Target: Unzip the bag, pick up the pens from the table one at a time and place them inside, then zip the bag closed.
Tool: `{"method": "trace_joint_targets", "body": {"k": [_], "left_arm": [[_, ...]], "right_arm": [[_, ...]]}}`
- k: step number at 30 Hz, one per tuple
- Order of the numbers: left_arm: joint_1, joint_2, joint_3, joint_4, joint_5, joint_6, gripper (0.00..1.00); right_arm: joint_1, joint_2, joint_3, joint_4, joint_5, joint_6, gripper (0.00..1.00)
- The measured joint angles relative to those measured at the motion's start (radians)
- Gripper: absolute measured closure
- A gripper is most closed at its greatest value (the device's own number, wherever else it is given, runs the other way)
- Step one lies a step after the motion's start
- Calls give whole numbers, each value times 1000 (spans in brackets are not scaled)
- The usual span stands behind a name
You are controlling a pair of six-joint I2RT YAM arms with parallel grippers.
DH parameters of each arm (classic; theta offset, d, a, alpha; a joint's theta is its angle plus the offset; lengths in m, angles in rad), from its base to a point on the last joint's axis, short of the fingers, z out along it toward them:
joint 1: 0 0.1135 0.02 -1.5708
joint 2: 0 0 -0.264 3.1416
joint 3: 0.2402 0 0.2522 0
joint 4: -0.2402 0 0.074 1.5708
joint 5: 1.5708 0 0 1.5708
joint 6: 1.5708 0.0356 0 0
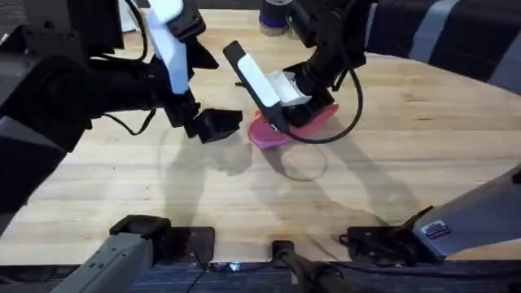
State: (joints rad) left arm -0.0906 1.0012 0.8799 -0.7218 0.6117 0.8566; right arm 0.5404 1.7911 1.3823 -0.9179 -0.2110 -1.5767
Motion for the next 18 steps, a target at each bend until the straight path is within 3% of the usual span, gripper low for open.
{"method": "trace_joint_targets", "body": {"k": [5, 7, 18], "left_arm": [[0, 0, 0, 0, 0, 0, 7], [0, 0, 0, 0, 0, 0, 7], [0, 0, 0, 0, 0, 0, 7]], "right_arm": [[0, 0, 0, 2, 1, 2, 56], [0, 0, 0, 2, 1, 2, 9], [0, 0, 0, 2, 1, 24, 6]]}}
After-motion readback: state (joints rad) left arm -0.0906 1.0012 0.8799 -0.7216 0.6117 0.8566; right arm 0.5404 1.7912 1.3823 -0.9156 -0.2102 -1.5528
